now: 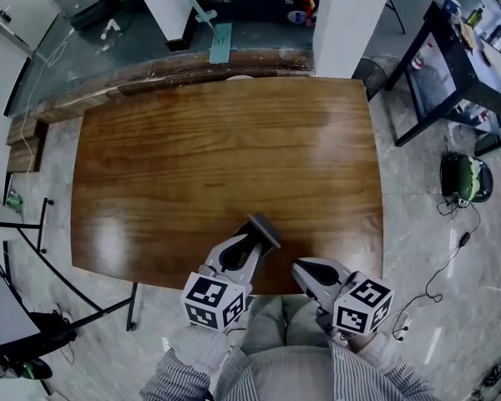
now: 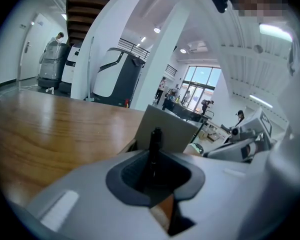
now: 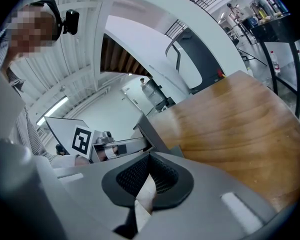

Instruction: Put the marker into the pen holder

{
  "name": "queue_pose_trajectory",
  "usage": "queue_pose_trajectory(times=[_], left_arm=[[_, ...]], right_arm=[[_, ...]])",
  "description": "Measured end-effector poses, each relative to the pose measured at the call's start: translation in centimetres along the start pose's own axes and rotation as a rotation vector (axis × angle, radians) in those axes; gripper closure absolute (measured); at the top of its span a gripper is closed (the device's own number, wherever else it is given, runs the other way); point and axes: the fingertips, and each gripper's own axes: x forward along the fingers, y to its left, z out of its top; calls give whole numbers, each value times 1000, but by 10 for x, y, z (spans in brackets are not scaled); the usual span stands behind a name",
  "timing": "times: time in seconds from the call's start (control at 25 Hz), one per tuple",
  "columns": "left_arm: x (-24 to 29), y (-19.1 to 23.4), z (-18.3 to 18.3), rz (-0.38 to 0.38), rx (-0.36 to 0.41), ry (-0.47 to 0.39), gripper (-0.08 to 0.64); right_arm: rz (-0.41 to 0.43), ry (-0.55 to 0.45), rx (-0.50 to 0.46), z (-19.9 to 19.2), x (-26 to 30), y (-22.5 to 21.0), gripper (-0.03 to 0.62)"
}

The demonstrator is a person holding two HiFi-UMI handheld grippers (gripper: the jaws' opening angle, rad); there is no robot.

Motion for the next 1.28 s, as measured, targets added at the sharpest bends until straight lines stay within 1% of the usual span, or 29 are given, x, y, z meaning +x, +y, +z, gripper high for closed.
queue_pose_trajectory(times=[0.16, 0.28, 0.4, 0.56, 0.92, 1.08, 1.2, 1.28], left_arm=[[1, 1, 2, 18, -22, 1, 504], [3, 1, 4, 23, -23, -3, 499], [3, 1, 8, 34, -23, 0, 464], [2, 3, 9, 43, -20, 4, 450], [-6, 1, 18, 63, -31, -36, 380], [-15, -8, 19, 43, -26, -52, 388], [-25, -18, 22, 22, -24, -77, 446], [-33, -25, 24, 15, -26, -94, 466]], right_arm=[[5, 0, -8, 2, -1, 1, 592], [12, 1, -8, 0, -3, 2, 592], [24, 7, -6, -1, -5, 5, 592], [32, 6, -7, -1, -5, 8, 592], [38, -10, -22, 2, -8, 13, 592], [46, -8, -49, 3, -10, 21, 592], [58, -6, -76, 6, -11, 28, 592], [62, -14, -91, 9, -13, 35, 592]])
